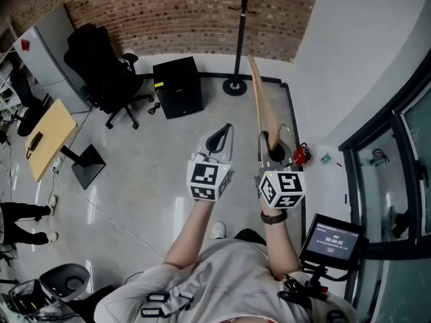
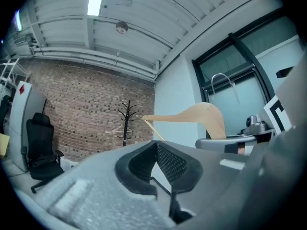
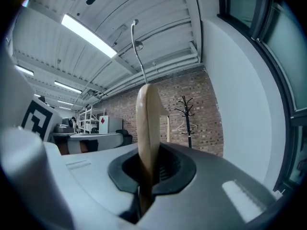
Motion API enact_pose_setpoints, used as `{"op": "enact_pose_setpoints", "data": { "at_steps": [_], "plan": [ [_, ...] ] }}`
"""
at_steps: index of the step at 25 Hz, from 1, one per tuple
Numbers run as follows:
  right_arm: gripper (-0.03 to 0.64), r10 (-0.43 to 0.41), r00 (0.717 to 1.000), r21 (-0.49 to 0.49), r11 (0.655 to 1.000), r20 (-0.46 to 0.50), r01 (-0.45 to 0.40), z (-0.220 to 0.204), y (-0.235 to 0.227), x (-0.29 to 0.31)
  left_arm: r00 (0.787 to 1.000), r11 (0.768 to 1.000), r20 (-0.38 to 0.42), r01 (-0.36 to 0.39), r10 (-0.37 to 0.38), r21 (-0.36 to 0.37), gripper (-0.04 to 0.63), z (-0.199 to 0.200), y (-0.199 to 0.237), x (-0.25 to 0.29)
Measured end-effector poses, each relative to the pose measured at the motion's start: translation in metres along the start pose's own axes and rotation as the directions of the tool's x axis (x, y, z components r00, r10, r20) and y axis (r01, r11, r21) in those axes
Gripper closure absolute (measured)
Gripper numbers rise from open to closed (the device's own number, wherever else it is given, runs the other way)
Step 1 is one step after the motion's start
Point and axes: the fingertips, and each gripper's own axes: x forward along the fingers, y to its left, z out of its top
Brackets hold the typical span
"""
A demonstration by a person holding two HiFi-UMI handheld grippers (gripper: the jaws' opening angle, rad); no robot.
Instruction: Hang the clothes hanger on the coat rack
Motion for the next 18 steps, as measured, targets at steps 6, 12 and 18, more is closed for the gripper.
{"op": "enact_pose_setpoints", "data": {
  "at_steps": [6,12,18],
  "plan": [
    [0.611,-0.010,0.996,-0.005,1.000,-0.084,0.010,-0.029,-0.023,0.041,0.999,0.999,-0.051,-0.014,0.012,-0.031,0.595,-0.026,0.018,0.043],
    [0.611,0.006,0.995,0.046,0.999,-0.101,-0.002,-0.044,-0.070,0.103,0.994,0.999,-0.110,-0.031,0.027,-0.033,0.595,-0.050,0.039,0.113],
    [0.611,0.015,0.997,0.002,1.000,-0.081,-0.014,-0.025,-0.134,0.179,0.997,1.000,-0.079,-0.025,0.023,-0.017,0.595,-0.041,0.052,0.216]
  ]
}}
